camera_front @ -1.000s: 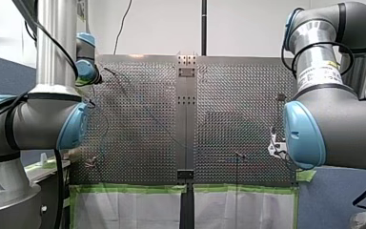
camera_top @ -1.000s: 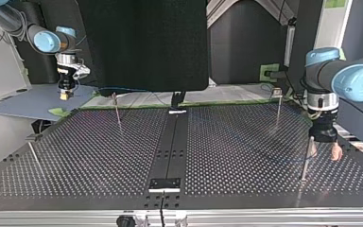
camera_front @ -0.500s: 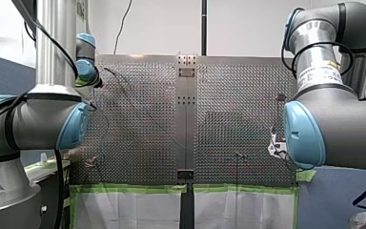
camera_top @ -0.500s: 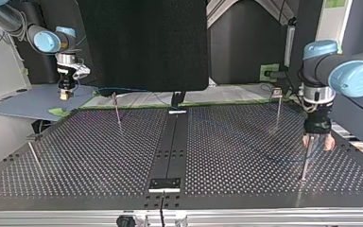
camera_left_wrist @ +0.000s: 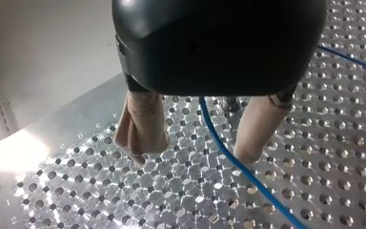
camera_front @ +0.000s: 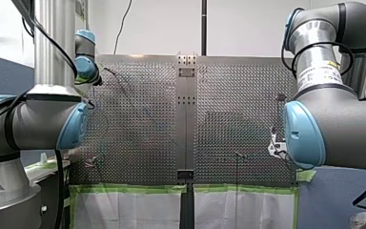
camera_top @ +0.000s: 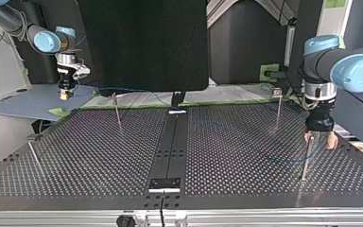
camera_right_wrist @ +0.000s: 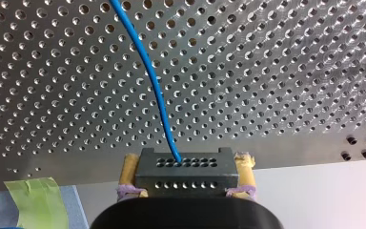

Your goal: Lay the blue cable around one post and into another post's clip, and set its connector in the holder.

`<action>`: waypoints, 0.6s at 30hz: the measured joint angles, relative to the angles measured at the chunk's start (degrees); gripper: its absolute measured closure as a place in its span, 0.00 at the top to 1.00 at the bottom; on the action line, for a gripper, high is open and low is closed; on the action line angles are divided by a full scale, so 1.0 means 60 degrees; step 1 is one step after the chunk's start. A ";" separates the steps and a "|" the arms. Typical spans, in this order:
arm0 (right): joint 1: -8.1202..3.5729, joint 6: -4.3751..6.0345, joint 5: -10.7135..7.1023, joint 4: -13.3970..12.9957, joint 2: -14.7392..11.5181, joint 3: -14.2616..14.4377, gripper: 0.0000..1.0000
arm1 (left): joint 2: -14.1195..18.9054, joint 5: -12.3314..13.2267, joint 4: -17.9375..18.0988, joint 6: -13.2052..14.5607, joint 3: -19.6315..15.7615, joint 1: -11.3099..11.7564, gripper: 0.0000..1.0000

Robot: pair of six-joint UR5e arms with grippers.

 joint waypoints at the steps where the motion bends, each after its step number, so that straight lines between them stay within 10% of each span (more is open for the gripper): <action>1: 0.0000 0.0000 0.0000 0.0000 0.0000 0.0000 0.00 | 0.0014 -0.0032 -0.0034 0.0046 -0.0008 -0.0001 1.00; 18: 0.0000 0.0070 0.0000 -0.0029 0.0001 0.0000 0.00 | 0.0399 -0.0255 -0.0218 0.0441 -0.0219 -0.0058 1.00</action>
